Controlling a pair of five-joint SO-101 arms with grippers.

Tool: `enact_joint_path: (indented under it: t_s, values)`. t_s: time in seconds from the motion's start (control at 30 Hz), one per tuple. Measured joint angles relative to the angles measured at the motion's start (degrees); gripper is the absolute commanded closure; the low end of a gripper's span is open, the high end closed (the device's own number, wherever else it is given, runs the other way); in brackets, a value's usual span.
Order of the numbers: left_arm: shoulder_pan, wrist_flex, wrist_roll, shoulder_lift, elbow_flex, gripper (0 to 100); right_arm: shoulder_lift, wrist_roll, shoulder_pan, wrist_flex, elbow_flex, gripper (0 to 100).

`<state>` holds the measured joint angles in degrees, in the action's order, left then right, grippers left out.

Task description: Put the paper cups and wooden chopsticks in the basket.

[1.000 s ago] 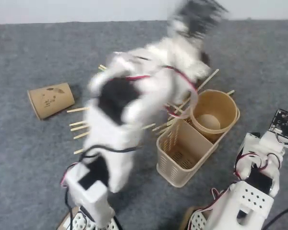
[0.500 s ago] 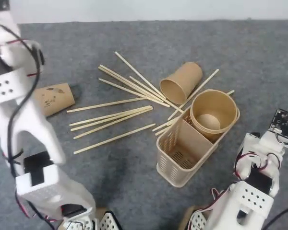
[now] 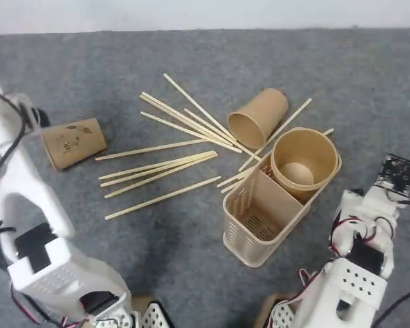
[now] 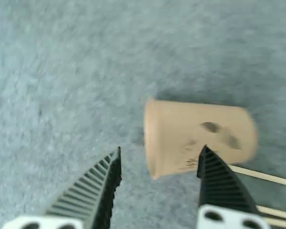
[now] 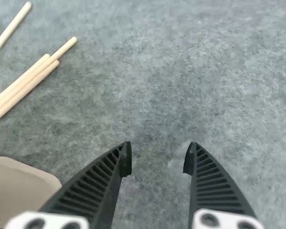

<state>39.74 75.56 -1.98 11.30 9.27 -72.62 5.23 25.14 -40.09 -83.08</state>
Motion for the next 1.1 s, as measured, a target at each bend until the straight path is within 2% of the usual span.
enact_joint_path:
  t_s: [0.17, 0.4, 0.67, 0.8, 1.1]
  values:
    - [0.7, -8.6, -0.4, 0.2, -9.1, 75, 0.0, 1.1, -1.1, 0.8, -0.1, 80.5]
    - [-2.6, -17.6, -0.6, 0.2, -15.6, 75, 0.0, 1.1, -1.1, 0.9, -0.1, 80.5]
    - [-6.7, -19.0, -2.7, 0.2, -18.2, 75, 0.0, 1.3, -1.5, 0.9, -0.1, 80.5]
    - [-9.1, -22.6, -4.0, 0.1, -21.1, 75, 0.0, 1.3, -1.5, 0.9, -0.1, 80.5]
    - [-9.8, -24.7, -4.1, 0.1, -22.1, 76, 0.0, 1.3, -1.5, 0.9, -0.1, 80.5]
